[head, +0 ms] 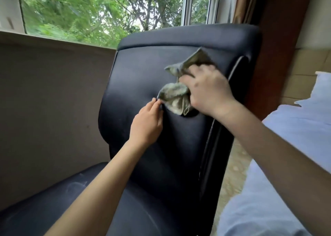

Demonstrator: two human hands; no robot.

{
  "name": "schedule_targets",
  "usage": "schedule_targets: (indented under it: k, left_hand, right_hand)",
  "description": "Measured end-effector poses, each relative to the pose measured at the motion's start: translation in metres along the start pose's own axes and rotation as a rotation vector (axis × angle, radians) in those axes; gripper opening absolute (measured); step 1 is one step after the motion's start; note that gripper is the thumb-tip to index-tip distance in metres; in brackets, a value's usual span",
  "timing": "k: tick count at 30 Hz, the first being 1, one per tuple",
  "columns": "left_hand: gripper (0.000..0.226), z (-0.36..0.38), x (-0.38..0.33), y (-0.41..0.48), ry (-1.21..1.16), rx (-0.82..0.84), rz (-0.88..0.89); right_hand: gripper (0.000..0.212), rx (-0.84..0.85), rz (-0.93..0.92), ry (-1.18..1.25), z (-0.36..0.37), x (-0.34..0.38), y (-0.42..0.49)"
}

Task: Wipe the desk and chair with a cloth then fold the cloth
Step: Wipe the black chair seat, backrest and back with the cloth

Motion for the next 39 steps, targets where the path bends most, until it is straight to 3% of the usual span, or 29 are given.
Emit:
schedule_targets:
  k: [3,5,7,8,9,10,11,14,16,19,21,25,30,34,39]
  left_hand:
    - [0.063,0.004,0.007,0.003,0.007,0.098,0.013]
    - [0.071,0.001,0.014,0.008,0.024,0.112,-0.007]
    - [0.075,-0.007,0.016,0.014,0.023,0.095,-0.016]
    - [0.074,-0.01,0.018,0.017,0.016,0.094,-0.025]
    - [0.071,-0.012,0.02,0.018,0.011,0.096,-0.039]
    - [0.069,-0.013,0.023,0.02,0.01,0.102,-0.049]
    - [0.068,-0.012,0.024,0.021,0.014,0.115,-0.05]
    - [0.068,-0.007,0.026,0.026,0.009,0.152,-0.039]
    - [0.069,-0.007,0.031,0.03,0.002,0.149,-0.059]
    - [0.069,-0.007,0.037,0.033,0.005,0.135,-0.073]
    - [0.07,-0.004,0.04,0.032,0.011,0.142,-0.066]
    - [0.071,0.003,0.046,0.034,0.039,0.151,-0.067]
    - [0.064,-0.003,0.051,0.04,0.062,0.176,-0.065]
    - [0.055,-0.012,0.063,0.039,0.018,0.255,-0.033]
    - [0.072,-0.036,0.113,0.028,0.128,0.151,-0.216]
  right_hand:
    - [0.029,-0.049,-0.161,0.074,0.01,0.058,-0.049]
    - [0.023,0.046,-0.316,0.132,0.035,0.109,-0.102]
    - [0.025,0.16,-0.581,0.208,0.059,0.159,-0.169]
    - [0.028,0.137,-0.696,0.355,0.065,0.178,-0.203]
    - [0.03,0.02,-0.725,0.419,0.061,0.183,-0.222]
    - [0.029,0.097,-0.735,0.331,0.068,0.178,-0.228]
    - [0.026,0.258,-0.718,0.266,0.079,0.166,-0.225]
    - [0.018,0.024,-0.494,0.31,0.038,0.113,-0.148]
    - [0.022,-0.092,-0.309,0.136,0.021,0.066,-0.075]
    - [0.033,-0.112,0.083,-0.006,0.011,-0.042,0.025]
    - [0.045,-0.007,0.281,0.014,0.023,-0.094,0.056]
    - [0.046,0.019,0.306,0.007,0.051,-0.066,0.062]
    - [0.029,-0.123,0.02,0.127,0.068,0.034,0.032]
    - [0.035,-0.01,-0.291,0.201,0.099,0.123,-0.019]
    - [0.03,0.069,-0.674,0.253,0.13,0.191,-0.086]
Point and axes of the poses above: each hand's wrist, its own y-axis towards the middle knuckle, its own z-axis out of the palm, x = y × z, the point moved 10 cm from there along y, towards the middle knuckle, and after that the axes turned 8 degrees about -x, right-handed, at the moved point
